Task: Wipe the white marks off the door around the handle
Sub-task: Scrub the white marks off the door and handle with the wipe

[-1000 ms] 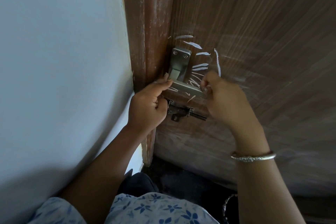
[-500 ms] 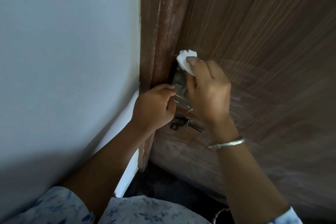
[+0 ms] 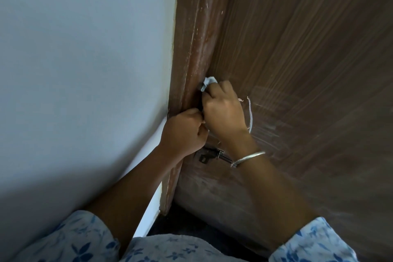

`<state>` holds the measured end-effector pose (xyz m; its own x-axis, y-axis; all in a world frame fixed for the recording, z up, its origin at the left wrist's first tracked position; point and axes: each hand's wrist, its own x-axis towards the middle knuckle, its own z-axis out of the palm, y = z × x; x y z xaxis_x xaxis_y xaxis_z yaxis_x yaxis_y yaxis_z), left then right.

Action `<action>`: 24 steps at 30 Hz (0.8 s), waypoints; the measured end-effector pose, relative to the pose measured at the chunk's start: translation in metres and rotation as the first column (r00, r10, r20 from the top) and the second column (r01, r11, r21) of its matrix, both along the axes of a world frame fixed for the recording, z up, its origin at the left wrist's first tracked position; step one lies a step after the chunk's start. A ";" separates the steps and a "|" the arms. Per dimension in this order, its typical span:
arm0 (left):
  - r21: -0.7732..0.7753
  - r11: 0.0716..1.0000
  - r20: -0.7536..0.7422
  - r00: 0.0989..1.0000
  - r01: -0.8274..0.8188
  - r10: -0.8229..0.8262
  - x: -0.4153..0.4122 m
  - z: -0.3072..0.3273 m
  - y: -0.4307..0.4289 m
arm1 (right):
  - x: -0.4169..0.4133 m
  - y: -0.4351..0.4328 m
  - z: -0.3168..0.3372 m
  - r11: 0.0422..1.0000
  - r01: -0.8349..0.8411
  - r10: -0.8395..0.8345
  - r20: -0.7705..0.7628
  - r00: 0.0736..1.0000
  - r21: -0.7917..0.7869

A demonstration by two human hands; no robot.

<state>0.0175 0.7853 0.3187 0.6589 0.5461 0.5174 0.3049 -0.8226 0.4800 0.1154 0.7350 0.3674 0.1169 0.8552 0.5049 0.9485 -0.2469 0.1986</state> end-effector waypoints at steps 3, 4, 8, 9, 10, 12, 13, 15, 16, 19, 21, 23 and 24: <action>-0.006 1.000 0.006 1.000 0.015 -0.015 0.000 -0.001 0.001 | 0.000 -0.005 0.005 1.000 0.013 -0.014 0.080 0.997 0.008; -0.007 1.000 0.004 1.000 0.021 -0.021 0.000 -0.001 0.001 | 0.000 -0.006 0.008 0.999 -0.002 -0.002 0.103 0.995 0.040; -0.010 1.000 0.033 0.999 0.015 -0.015 -0.002 -0.003 -0.001 | 0.008 -0.009 0.013 0.974 -0.061 0.034 0.128 0.991 0.217; -0.013 1.000 0.039 0.999 0.012 -0.012 -0.002 -0.003 -0.002 | 0.010 -0.009 0.014 0.972 -0.053 0.025 0.121 0.992 0.231; -0.012 1.000 0.042 0.999 0.009 -0.008 -0.001 -0.002 -0.002 | 0.010 -0.008 0.015 0.972 -0.041 0.012 0.123 0.992 0.231; -0.017 1.000 0.018 1.000 0.001 0.000 0.000 0.000 -0.003 | 0.009 -0.005 0.014 0.978 -0.038 0.012 0.130 0.991 0.206; -0.022 1.000 0.002 1.000 -0.004 0.004 0.000 0.000 -0.002 | 0.007 -0.004 0.013 0.980 -0.045 0.021 0.128 0.992 0.192; -0.025 1.000 -0.020 1.000 -0.018 0.018 0.000 0.001 -0.001 | 0.004 -0.005 0.008 0.990 -0.040 0.022 0.127 0.992 0.136; -0.027 0.999 -0.021 1.000 -0.019 0.019 0.000 0.001 -0.001 | 0.002 -0.007 0.006 0.994 -0.020 0.006 0.123 0.992 0.112; -0.036 0.999 0.003 1.000 0.006 -0.006 -0.002 0.000 -0.001 | 0.004 -0.012 0.003 0.984 0.049 -0.060 0.058 0.997 0.171; -0.049 0.998 0.018 0.999 0.033 -0.032 -0.004 0.000 -0.002 | 0.005 -0.013 0.004 0.971 0.052 -0.057 0.018 0.998 0.233; -0.057 0.997 0.028 0.998 0.051 -0.050 -0.005 0.000 -0.002 | 0.002 -0.012 0.004 0.963 0.048 -0.058 0.028 0.998 0.264; -0.060 0.997 0.028 0.998 0.057 -0.055 -0.006 0.000 -0.002 | 0.001 -0.010 0.005 0.962 0.046 -0.060 0.047 0.997 0.268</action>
<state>0.0119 0.7834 0.3187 0.6761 0.5395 0.5018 0.2459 -0.8073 0.5365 0.1162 0.7253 0.3720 0.1248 0.6824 0.7203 0.9224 -0.3473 0.1692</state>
